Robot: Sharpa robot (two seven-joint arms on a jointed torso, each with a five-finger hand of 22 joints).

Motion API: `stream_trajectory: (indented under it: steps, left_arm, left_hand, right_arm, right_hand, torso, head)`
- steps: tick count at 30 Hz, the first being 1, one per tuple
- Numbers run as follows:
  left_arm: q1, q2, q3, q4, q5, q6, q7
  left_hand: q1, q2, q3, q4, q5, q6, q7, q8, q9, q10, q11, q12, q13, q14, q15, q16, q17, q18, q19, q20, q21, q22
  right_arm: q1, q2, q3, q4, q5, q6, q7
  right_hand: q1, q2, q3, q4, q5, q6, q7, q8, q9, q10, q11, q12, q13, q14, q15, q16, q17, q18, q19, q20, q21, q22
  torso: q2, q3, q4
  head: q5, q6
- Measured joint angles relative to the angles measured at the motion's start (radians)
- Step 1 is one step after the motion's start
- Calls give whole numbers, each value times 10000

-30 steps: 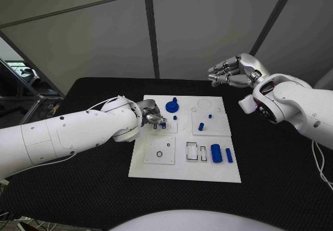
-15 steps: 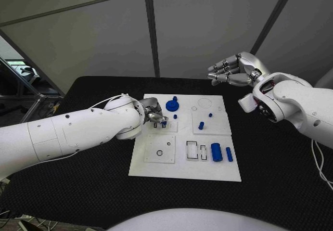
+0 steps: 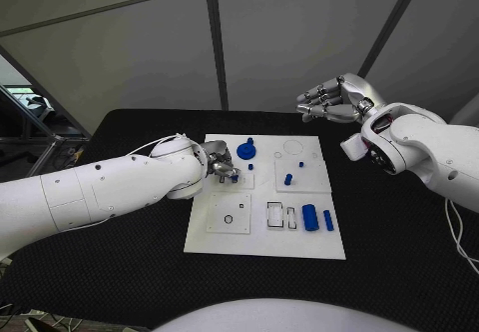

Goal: Assemble the parts on the task board

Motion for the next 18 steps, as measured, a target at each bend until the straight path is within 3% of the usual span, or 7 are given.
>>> stream_trajectory:
  steps: [18]
  left_arm:
    - [17, 67, 16, -61, -181, 311, -2]
  left_hand:
    - [-1, 0, 8, -10, -1, 16, 17, 2, 9, 70, -4, 0, 24, 1, 1, 0, 0, 0, -1, 0, 40, -1]
  right_arm:
    - [0, 17, -1, -6, -16, 24, -22]
  right_hand:
    - [0, 0, -29, -29, -2, 0, 0, 0, 10, -37, -37, 0, 0, 36, 36, -37, -30, 0, 0, 0, -55, -32]
  torso:
    - [2, -4, 18]
  head:
    - [-18, -73]
